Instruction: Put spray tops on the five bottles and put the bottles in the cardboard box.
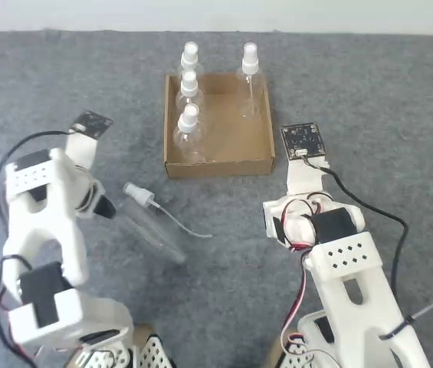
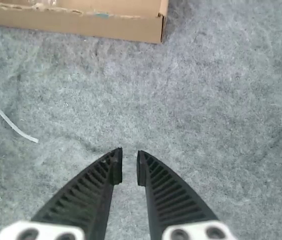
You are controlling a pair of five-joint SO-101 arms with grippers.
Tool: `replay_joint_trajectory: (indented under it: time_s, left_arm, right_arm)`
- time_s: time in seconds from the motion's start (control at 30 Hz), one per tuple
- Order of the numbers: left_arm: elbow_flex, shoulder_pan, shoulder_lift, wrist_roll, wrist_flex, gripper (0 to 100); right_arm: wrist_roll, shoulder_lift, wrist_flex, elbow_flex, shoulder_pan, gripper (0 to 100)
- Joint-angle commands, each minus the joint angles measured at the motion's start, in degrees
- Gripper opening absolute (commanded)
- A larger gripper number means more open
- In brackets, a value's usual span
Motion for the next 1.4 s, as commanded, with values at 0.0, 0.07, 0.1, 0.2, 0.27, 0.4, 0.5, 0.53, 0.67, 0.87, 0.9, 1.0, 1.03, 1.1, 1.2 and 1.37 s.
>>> replay_joint_trajectory:
  time_s: [0.0,0.07,0.1,0.2,0.27,0.4,0.5,0.53,0.67,0.87,0.9,1.0,1.03,1.1,1.2,1.37]
  left_arm:
    - [-3.03,3.52,-3.25,0.09,8.26,26]
    - [-2.07,5.19,-5.1,0.09,10.73,26]
    - [-1.01,6.15,-6.24,0.09,11.52,26]
    - [3.91,9.32,-9.76,0.09,12.66,26]
    - [7.87,11.43,-12.31,0.09,12.57,26]
    - [14.81,16.18,-18.37,0.53,12.48,26]
    - [18.59,20.13,-23.03,2.55,12.66,26]
    - [19.47,21.71,-24.35,4.57,12.48,26]
    - [20.62,29.01,-27.87,11.16,12.4,26]
    - [20.62,38.07,-28.31,21.19,7.12,26]
    - [20.62,39.21,-28.31,22.42,6.24,26]
    - [20.18,43.52,-28.4,25.14,5.45,26]
    - [19.65,45.1,-28.4,26.11,5.45,26]
    - [18.42,48.0,-28.31,28.75,5.54,26]
    - [15.87,50.9,-28.31,32.62,5.71,26]
    - [10.51,53.01,-28.75,34.11,9.58,26]
  right_arm:
    - [-0.44,-2.24,-1.19,-0.53,2.86,2.0]
    - [-0.53,-2.24,-1.19,-0.62,4.09,2.0]
    - [-0.53,-2.24,-1.19,-0.62,4.53,2.0]
    - [-0.53,-2.24,-1.19,-0.62,4.88,2.0]
    - [-0.53,-2.24,-1.19,-0.62,4.88,2.0]
    - [-0.53,-2.24,-1.19,-0.79,4.97,2.0]
    - [-0.53,-2.33,-1.19,-0.88,6.02,2.0]
    - [-0.53,-2.33,-1.19,-0.97,6.9,2.0]
    - [-0.53,-2.33,-1.1,-1.85,9.71,2.0]
    - [-0.53,-2.33,-1.19,-1.85,10.07,2.0]
    - [-0.53,-2.33,-1.19,-1.85,10.07,2.0]
    - [-0.53,-2.33,-1.19,-1.85,10.07,2.0]
    - [-0.53,-2.33,-1.19,-1.85,10.07,2.0]
    - [-0.53,-2.33,-1.19,-1.85,10.15,2.0]
    - [-0.53,-2.33,-1.19,-1.85,10.15,2.0]
    - [-0.53,-2.33,-1.19,-1.85,10.15,2.0]
